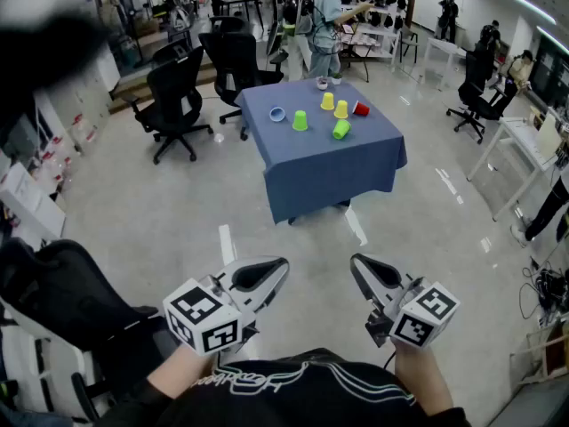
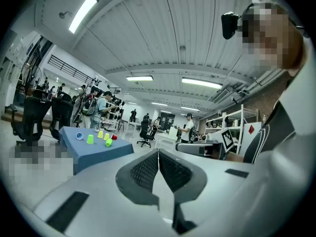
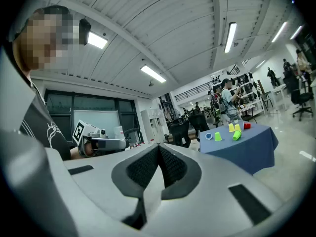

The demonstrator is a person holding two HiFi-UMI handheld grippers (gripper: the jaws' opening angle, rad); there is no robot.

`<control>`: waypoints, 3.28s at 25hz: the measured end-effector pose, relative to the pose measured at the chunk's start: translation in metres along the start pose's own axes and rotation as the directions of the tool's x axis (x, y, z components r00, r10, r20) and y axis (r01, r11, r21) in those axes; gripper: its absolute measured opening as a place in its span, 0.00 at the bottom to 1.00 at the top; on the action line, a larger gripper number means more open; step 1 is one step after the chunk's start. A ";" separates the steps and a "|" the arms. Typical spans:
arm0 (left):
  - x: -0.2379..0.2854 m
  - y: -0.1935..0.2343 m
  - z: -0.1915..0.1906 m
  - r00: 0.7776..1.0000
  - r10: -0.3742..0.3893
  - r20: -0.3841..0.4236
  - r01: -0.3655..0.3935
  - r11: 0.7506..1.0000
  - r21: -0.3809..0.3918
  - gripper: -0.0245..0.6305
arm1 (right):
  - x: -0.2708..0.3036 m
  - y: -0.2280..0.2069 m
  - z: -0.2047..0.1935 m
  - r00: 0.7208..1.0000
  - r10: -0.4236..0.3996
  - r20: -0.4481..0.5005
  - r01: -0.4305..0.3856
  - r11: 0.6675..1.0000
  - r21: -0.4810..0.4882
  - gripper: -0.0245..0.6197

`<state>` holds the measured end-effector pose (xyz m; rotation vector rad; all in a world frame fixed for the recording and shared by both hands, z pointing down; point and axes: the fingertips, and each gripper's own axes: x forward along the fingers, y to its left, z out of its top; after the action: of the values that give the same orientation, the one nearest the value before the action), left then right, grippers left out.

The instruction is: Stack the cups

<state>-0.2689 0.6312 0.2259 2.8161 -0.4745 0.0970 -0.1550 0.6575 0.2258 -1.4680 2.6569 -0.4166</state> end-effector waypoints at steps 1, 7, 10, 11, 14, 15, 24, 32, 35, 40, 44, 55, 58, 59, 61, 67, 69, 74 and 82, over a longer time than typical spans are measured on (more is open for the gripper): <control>0.002 0.000 -0.001 1.000 0.003 -0.001 -0.003 1.000 0.000 0.08 | -0.001 -0.002 0.000 1.000 -0.001 0.001 0.001 1.000 -0.002 0.08; 0.017 -0.002 -0.001 1.000 0.011 -0.009 -0.012 1.000 -0.007 0.08 | -0.012 -0.016 0.004 1.000 -0.007 0.006 0.007 1.000 -0.007 0.08; 0.030 -0.006 0.003 1.000 0.009 -0.011 -0.009 1.000 -0.003 0.08 | -0.020 -0.030 0.009 1.000 -0.024 0.016 0.024 1.000 0.006 0.08; 0.034 -0.007 0.004 1.000 0.006 -0.012 -0.006 1.000 0.000 0.08 | -0.022 -0.035 0.010 0.999 -0.032 0.019 0.032 0.999 0.012 0.08; 0.048 -0.012 0.007 1.000 0.000 -0.014 0.001 1.000 0.011 0.08 | -0.030 -0.049 0.014 0.998 -0.052 0.020 0.051 0.999 0.011 0.08; 0.053 -0.014 0.008 1.000 -0.002 -0.015 0.002 1.000 0.014 0.08 | -0.033 -0.054 0.015 0.998 -0.056 0.020 0.056 0.998 0.005 0.08; 0.087 -0.017 -0.006 1.000 0.001 -0.020 0.000 1.000 0.014 0.08 | -0.055 -0.090 0.010 0.997 -0.072 0.027 0.073 0.997 -0.013 0.08; 0.103 0.022 -0.022 0.999 0.019 -0.032 -0.020 0.999 -0.040 0.08 | -0.025 -0.113 -0.006 0.999 -0.045 -0.007 0.046 0.999 0.005 0.08; 0.117 0.048 -0.022 0.999 0.017 -0.032 -0.019 0.998 -0.062 0.08 | -0.004 -0.132 -0.009 0.999 -0.046 -0.018 0.046 0.999 0.013 0.08; 0.150 0.110 -0.015 0.999 0.009 -0.043 -0.012 0.997 -0.071 0.08 | 0.048 -0.178 -0.002 0.998 -0.059 -0.030 0.059 0.998 0.016 0.08; 0.190 0.176 -0.001 0.998 -0.003 -0.055 -0.001 0.997 -0.081 0.08 | 0.102 -0.230 0.008 0.996 -0.076 -0.035 0.078 0.996 0.039 0.08; 0.313 0.385 0.047 0.992 -0.013 -0.127 0.001 0.995 -0.101 0.08 | 0.276 -0.390 0.050 0.989 -0.116 -0.096 0.124 0.989 0.085 0.08; 0.335 0.424 0.052 0.991 -0.029 -0.132 0.015 0.994 -0.106 0.08 | 0.310 -0.420 0.052 0.986 -0.124 -0.113 0.134 0.987 0.085 0.08; 0.342 0.432 0.052 0.991 -0.038 -0.130 0.024 0.994 -0.110 0.08 | 0.318 -0.429 0.050 0.985 -0.127 -0.116 0.138 0.987 0.088 0.08; 0.351 0.443 0.051 0.990 -0.053 -0.132 0.038 0.993 -0.112 0.08 | 0.329 -0.443 0.047 0.984 -0.131 -0.124 0.144 0.985 0.096 0.08; 0.369 0.467 0.052 0.987 -0.064 -0.149 0.047 0.993 -0.111 0.08 | 0.348 -0.468 0.049 0.982 -0.136 -0.128 0.149 0.984 0.100 0.08; 0.375 0.473 0.054 0.987 -0.061 -0.148 0.044 0.992 -0.115 0.08 | 0.352 -0.476 0.050 0.983 -0.134 -0.125 0.147 0.984 0.100 0.08; 0.392 0.486 0.056 0.989 -0.040 -0.143 0.024 0.993 -0.113 0.08 | 0.365 -0.497 0.056 0.987 -0.112 -0.116 0.123 0.988 0.094 0.08; 0.429 0.525 0.062 0.985 0.074 -0.154 -0.090 0.990 -0.105 0.08 | 0.390 -0.554 0.070 0.989 -0.050 -0.142 0.065 0.993 0.100 0.08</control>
<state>-0.0363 0.0044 0.3535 2.6560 -0.5432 0.2886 0.1020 0.0363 0.3345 -1.5405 2.6550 -0.6768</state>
